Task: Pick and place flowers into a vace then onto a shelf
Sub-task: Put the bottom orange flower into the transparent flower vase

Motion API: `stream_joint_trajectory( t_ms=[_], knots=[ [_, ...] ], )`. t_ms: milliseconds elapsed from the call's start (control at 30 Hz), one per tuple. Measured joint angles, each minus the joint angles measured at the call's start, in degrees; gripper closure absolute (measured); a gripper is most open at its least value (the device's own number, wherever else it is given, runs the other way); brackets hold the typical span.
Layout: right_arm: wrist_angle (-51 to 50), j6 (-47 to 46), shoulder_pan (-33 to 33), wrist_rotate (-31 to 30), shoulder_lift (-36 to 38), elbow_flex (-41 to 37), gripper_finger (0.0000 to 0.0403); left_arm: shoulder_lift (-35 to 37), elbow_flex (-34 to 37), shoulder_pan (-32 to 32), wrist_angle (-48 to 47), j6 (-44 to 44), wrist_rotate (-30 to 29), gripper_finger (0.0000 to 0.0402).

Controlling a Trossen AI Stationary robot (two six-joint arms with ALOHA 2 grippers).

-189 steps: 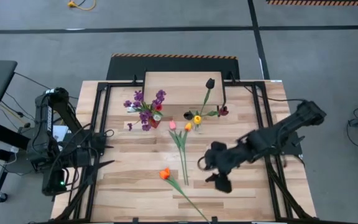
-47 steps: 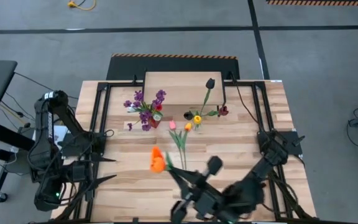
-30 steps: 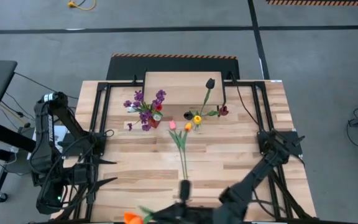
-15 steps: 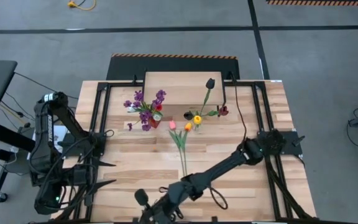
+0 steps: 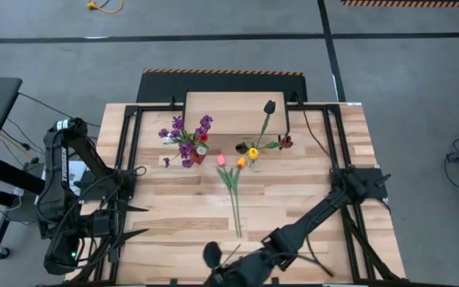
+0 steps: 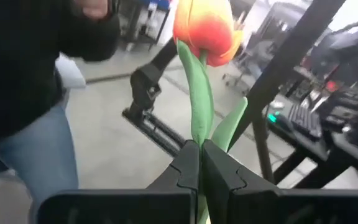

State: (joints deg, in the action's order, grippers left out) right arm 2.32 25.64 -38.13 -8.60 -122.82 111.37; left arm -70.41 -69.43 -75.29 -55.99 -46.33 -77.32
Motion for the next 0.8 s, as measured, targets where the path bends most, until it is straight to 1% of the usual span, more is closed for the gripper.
stream_joint_trajectory(
  t_ms=[100,233,367,433,467,567,633,700,800],
  knots=[
    [9.5,0.1,-0.5,-0.4,6.6,-13.2,0.0403,0.0,0.0,0.0,0.0,0.0,-0.1,0.0182],
    [27.7,-0.1,0.3,-0.3,17.4,-33.9,0.0403,0.0,0.0,0.0,0.0,0.0,-0.1,0.0182],
    [38.2,1.4,0.3,-1.0,29.3,-51.7,0.0403,0.0,0.0,0.0,0.0,-0.7,-0.5,0.0182],
    [43.2,3.4,-0.3,-1.6,34.4,-58.9,0.0403,0.0,0.0,0.2,0.0,-0.6,-1.3,0.0182],
    [45.6,4.4,-0.7,-2.9,36.6,-62.2,0.0403,0.0,0.0,0.4,0.0,-0.5,-1.7,0.0182],
    [53.8,7.7,-0.9,-6.5,41.9,-70.3,0.0403,0.0,0.0,1.5,-0.1,-0.4,-3.4,0.0182],
    [59.1,10.5,-0.7,-7.2,43.8,-74.2,0.0403,0.0,0.0,2.1,-0.1,-0.4,-4.9,0.0182],
    [63.5,13.7,-0.8,-8.4,45.3,-77.2,0.0403,0.0,0.0,2.7,-0.5,0.3,-6.3,0.0182],
    [69.8,18.6,-1.0,-12.8,46.7,-80.2,0.0403,0.0,0.0,3.8,-2.3,1.1,-7.8,0.0182]
  ],
)
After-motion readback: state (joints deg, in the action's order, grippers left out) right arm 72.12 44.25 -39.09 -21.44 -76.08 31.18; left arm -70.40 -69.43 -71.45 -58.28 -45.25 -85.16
